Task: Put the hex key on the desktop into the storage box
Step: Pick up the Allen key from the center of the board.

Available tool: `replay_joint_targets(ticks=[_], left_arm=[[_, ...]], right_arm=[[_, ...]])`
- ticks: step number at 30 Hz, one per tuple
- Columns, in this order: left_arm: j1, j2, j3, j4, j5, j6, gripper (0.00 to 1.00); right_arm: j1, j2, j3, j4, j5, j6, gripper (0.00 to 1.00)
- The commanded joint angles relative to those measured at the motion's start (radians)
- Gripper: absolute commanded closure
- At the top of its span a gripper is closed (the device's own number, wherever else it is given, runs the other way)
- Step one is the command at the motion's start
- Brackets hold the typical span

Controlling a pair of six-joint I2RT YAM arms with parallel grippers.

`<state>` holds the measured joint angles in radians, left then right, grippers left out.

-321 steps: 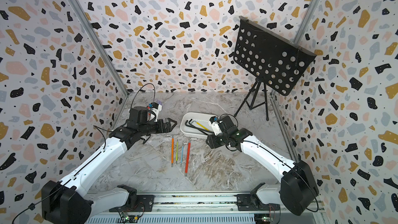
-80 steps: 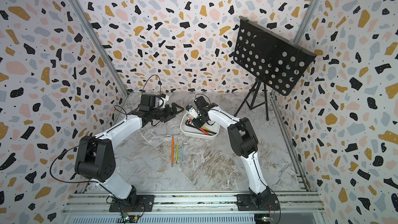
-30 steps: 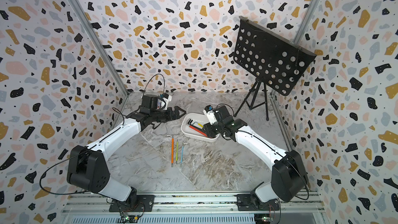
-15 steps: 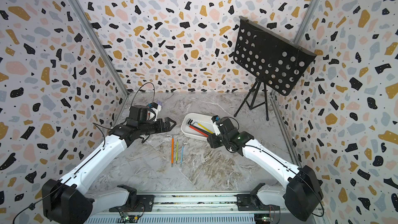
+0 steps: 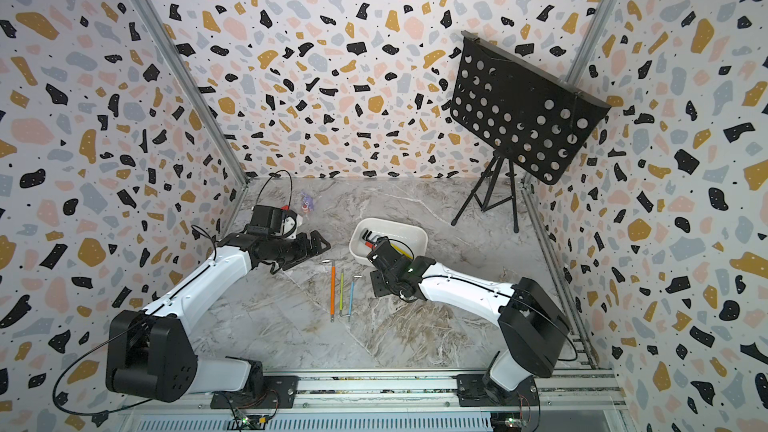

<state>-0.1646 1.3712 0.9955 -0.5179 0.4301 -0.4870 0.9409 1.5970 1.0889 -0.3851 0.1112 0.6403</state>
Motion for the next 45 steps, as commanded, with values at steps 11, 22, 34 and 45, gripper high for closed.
replay_joint_targets(ticks=[11, 22, 34, 45], left_arm=[[0.032, -0.01, 0.05, -0.079, 0.003, 0.037, 0.0], [0.085, -0.039, 0.061, -0.116, -0.059, 0.051, 0.0], [0.088, -0.051, 0.061, -0.114, -0.041, 0.05, 0.0], [0.089, -0.049, 0.061, -0.111, -0.032, 0.045, 0.0]], right_arm=[[0.082, 0.222, 0.236, -0.046, 0.01, 0.08, 0.49], [0.12, 0.389, 0.359, -0.099, 0.017, 0.115, 0.5], [0.162, 0.469, 0.373, -0.096, 0.008, 0.134, 0.54], [0.168, 0.485, 0.32, -0.116, 0.064, 0.118, 0.61]])
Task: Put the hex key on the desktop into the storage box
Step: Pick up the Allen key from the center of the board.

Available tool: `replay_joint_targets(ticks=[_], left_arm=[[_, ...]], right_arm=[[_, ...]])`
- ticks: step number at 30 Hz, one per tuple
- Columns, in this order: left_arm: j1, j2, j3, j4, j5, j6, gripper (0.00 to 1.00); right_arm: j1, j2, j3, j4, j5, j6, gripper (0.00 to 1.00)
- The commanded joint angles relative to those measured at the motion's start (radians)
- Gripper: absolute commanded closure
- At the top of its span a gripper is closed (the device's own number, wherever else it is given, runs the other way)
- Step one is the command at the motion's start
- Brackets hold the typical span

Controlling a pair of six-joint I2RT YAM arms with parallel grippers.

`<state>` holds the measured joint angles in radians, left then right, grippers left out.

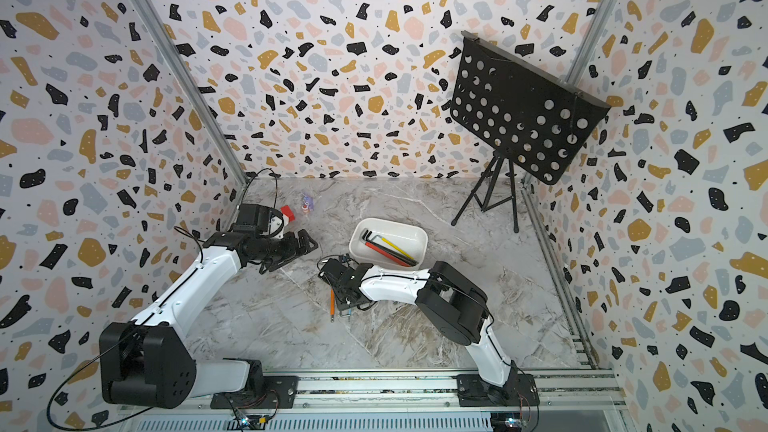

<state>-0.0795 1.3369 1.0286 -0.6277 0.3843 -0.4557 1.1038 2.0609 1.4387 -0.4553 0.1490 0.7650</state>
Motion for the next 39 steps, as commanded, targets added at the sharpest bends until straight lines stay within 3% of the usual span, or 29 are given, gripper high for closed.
replay_joint_targets(ticks=[1, 11, 18, 26, 32, 39], left_arm=[[0.004, -0.015, 0.028, -0.001, 0.015, 0.014, 0.0], [0.004, -0.012, 0.025, 0.001, 0.021, 0.013, 0.0], [0.004, -0.007, 0.025, 0.001, 0.021, 0.013, 0.0], [0.004, -0.001, 0.025, 0.0, 0.024, 0.012, 0.0], [0.004, -0.006, 0.024, 0.0, 0.028, 0.012, 0.0], [0.004, -0.015, 0.011, 0.017, 0.036, 0.006, 0.0]], right_arm=[[0.004, 0.021, -0.036, -0.05, 0.036, -0.009, 0.63], [0.004, 0.001, -0.079, -0.066, 0.072, -0.02, 0.67], [0.005, 0.034, -0.077, -0.017, 0.004, -0.013, 0.7], [0.005, 0.024, -0.109, 0.008, 0.011, -0.018, 0.83], [0.005, -0.011, -0.15, 0.008, 0.033, -0.021, 1.0], [0.005, -0.112, -0.239, 0.009, 0.08, -0.017, 1.0]])
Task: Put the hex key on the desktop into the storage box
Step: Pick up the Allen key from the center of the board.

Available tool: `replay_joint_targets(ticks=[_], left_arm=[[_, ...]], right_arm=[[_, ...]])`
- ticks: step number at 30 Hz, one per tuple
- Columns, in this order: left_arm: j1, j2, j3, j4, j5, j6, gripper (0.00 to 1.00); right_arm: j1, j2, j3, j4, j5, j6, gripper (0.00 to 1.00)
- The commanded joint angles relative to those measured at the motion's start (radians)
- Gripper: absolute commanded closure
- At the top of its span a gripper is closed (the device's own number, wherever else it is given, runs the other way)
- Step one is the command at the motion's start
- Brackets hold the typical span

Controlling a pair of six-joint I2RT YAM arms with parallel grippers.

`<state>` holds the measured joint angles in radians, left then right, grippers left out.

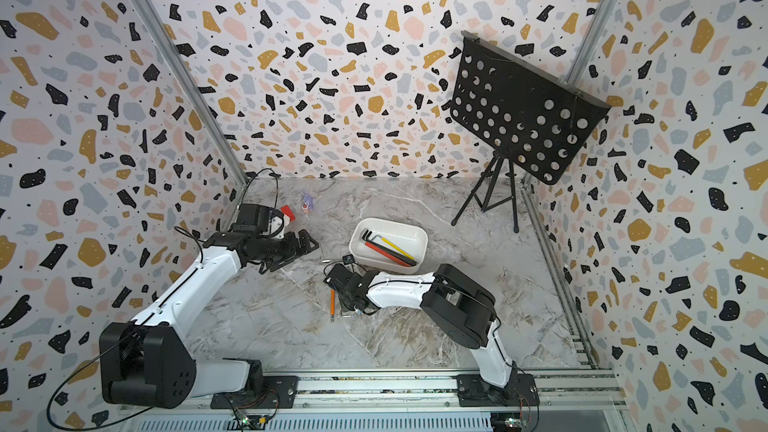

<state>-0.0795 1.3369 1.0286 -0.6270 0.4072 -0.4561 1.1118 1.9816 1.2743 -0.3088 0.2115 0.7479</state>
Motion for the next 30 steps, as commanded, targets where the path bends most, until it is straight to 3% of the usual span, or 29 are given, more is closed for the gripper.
replay_joint_targets(ticks=[1, 20, 30], left_arm=[[0.005, -0.016, 0.009, 0.021, 0.014, 0.003, 0.0], [-0.009, -0.166, -0.069, 0.19, 0.086, -0.021, 0.0], [-0.096, -0.245, -0.088, 0.24, 0.089, 0.014, 0.0]], right_arm=[[-0.003, -0.058, -0.09, -0.135, 0.022, -0.007, 1.0], [-0.005, -0.416, -0.17, -0.206, 0.077, -0.124, 1.0], [-0.034, -0.552, -0.149, -0.277, 0.069, -0.201, 1.0]])
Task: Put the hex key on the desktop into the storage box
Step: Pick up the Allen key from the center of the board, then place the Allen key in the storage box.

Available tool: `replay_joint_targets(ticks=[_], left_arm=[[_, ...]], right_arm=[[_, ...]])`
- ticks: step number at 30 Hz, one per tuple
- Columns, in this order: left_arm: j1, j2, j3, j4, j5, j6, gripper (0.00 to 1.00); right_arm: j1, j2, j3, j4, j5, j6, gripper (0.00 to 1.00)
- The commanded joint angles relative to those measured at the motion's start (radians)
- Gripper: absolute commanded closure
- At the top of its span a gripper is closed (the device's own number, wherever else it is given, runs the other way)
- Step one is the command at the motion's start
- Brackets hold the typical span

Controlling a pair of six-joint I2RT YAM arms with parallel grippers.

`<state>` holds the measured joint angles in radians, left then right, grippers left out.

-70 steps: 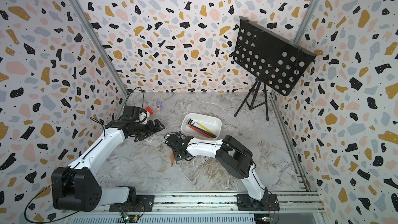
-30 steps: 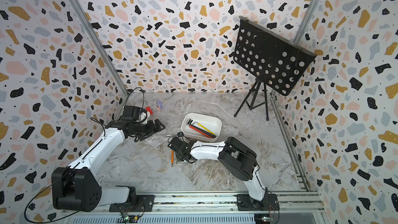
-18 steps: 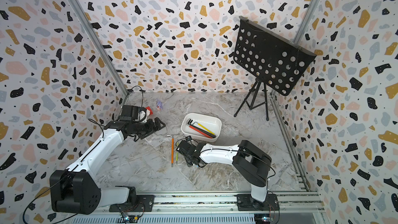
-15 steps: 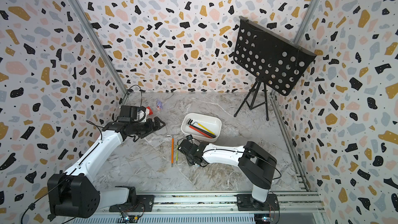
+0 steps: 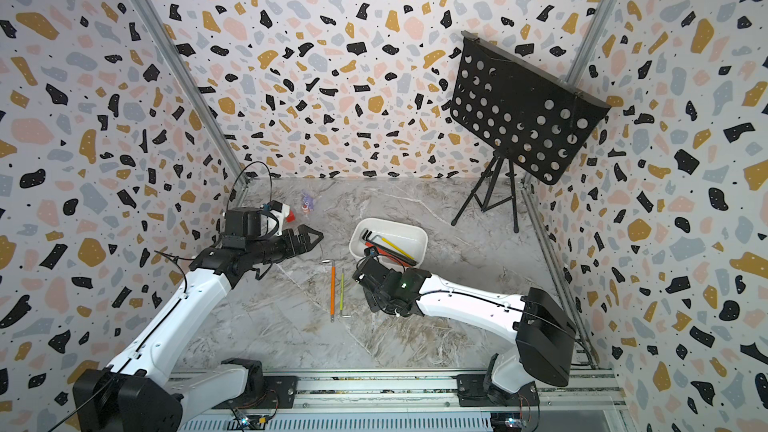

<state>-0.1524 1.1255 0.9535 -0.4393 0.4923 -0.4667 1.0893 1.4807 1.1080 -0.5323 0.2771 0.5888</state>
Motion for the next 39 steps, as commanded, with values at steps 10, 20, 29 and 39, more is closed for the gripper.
replay_joint_targets(ticks=[10, 20, 29, 39], left_arm=[[-0.045, -0.116, -0.043, 0.112, -0.048, 0.039, 0.0], [-0.06, 0.014, 0.078, 0.221, -0.062, -0.006, 0.0], [-0.062, 0.172, 0.093, 0.291, -0.019, -0.03, 0.0], [-0.062, 0.101, 0.031, 0.291, -0.064, -0.028, 0.0]], right_arm=[[-0.142, -0.078, 0.064, -0.086, -0.112, -0.15, 1.0], [-0.238, -0.011, 0.182, -0.133, -0.175, -0.297, 1.0], [-0.321, 0.095, 0.271, -0.131, -0.229, -0.375, 1.0], [-0.394, 0.256, 0.346, -0.088, -0.266, -0.49, 1.0]])
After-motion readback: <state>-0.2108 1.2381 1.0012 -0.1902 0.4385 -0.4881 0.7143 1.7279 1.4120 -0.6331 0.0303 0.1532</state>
